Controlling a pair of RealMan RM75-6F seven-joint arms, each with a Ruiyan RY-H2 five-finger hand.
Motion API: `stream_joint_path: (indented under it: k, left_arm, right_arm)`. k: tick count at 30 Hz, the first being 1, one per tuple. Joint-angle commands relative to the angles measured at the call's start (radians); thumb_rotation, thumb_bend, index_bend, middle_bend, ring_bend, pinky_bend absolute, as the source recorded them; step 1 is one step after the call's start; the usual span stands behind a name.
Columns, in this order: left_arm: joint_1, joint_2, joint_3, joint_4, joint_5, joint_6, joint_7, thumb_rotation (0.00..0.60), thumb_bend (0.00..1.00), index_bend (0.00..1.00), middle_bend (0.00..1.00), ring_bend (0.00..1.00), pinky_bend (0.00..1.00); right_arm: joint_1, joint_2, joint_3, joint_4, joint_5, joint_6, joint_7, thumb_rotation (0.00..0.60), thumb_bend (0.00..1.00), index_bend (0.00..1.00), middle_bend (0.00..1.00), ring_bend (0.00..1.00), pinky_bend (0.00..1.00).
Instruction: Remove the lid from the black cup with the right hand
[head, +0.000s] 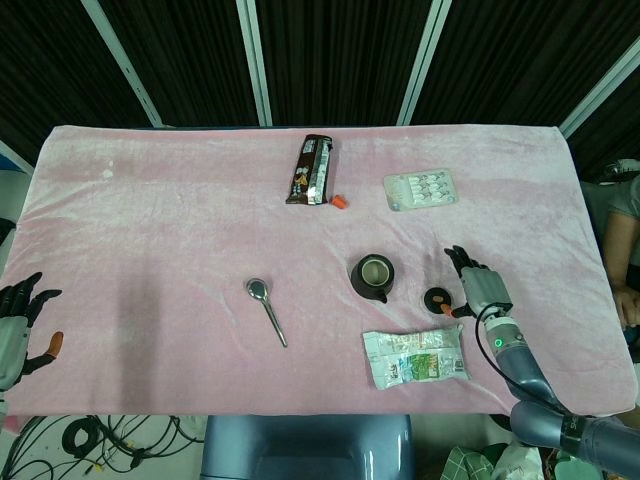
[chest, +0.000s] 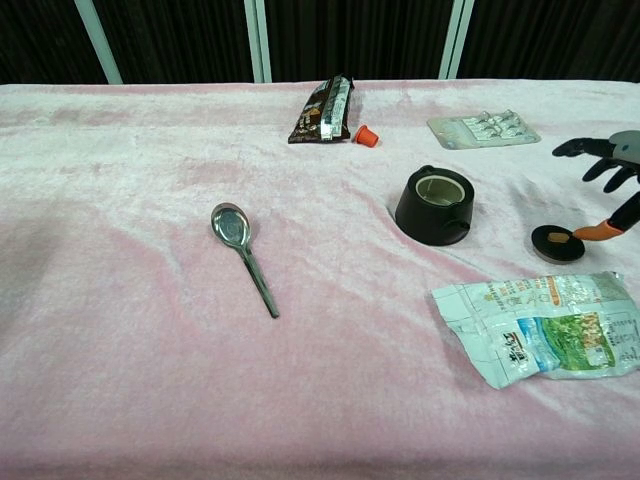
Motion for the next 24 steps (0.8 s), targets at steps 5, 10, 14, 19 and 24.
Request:
stream_joint_path:
  k: [5,10,14,19,24]
  left_arm:
    - [0.001,-0.001,-0.001,0.001,0.004,0.005,-0.003,0.600,0.42,0.21,0.00,0.00,0.02]
    - [0.006,-0.002,-0.006,0.002,0.010,0.022,-0.011,0.600,0.42,0.21,0.00,0.00,0.02]
    - [0.012,-0.013,-0.007,0.010,0.021,0.045,0.001,0.600,0.42,0.21,0.00,0.00,0.02]
    - [0.018,-0.025,-0.003,0.014,0.030,0.061,0.030,0.600,0.42,0.20,0.00,0.00,0.02]
    - [0.020,-0.028,-0.004,0.016,0.049,0.077,0.028,0.600,0.42,0.19,0.00,0.00,0.02]
  right_arm:
    - [-0.160,0.126,-0.049,-0.143,-0.279,0.303,0.049,0.600,0.14,0.02,0.00,0.14,0.19]
    - [-0.307,0.168,-0.161,-0.162,-0.497,0.498,0.103,0.600,0.14,0.02,0.00,0.14,0.19]
    - [-0.413,0.137,-0.235,-0.096,-0.628,0.644,0.079,0.600,0.14,0.02,0.00,0.14,0.18]
    - [-0.483,0.098,-0.260,-0.020,-0.675,0.717,0.048,0.600,0.14,0.02,0.00,0.14,0.18]
    - [-0.499,0.075,-0.249,0.019,-0.670,0.705,0.044,0.600,0.15,0.01,0.00,0.14,0.18]
